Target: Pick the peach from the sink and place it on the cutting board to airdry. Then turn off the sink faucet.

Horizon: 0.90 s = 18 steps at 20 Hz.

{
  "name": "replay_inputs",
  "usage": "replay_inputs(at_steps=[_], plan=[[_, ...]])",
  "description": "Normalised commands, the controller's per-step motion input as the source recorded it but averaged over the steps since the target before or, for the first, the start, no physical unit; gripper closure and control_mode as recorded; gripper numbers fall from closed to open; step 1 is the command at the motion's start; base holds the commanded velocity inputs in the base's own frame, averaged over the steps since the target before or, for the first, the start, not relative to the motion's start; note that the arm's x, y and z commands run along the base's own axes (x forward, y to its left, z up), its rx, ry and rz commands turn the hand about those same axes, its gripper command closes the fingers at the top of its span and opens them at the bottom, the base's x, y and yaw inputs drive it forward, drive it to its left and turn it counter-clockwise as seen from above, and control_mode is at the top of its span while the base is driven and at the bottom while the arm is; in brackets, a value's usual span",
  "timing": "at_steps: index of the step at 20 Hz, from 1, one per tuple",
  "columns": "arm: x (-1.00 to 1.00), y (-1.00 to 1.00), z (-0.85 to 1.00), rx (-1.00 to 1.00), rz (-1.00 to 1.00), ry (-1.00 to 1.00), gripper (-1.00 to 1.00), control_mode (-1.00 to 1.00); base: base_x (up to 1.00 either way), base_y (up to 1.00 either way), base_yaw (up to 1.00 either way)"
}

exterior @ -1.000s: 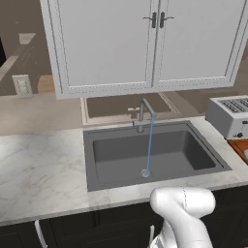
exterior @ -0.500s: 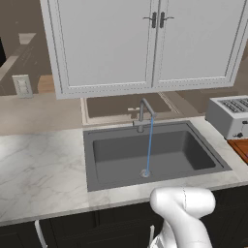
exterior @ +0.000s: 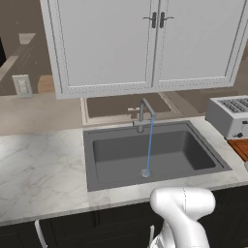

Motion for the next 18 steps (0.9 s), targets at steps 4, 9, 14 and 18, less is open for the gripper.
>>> replay_inputs(at_steps=[4,9,14,18], plan=[[-0.12,0.28,0.16,0.00,0.08,-0.09,-1.00,-1.00,0.00,0.00,0.00],[-0.07,0.23,0.17,0.00,0.06,-0.06,-1.00,-1.00,0.00,0.00,0.00],[0.00,0.01,0.25,0.00,0.12,-0.02,-1.00,-1.00,0.00,0.00,0.00],[0.00,0.00,0.13,0.00,0.14,0.00,-1.00,-1.00,0.00,0.00,0.00]])
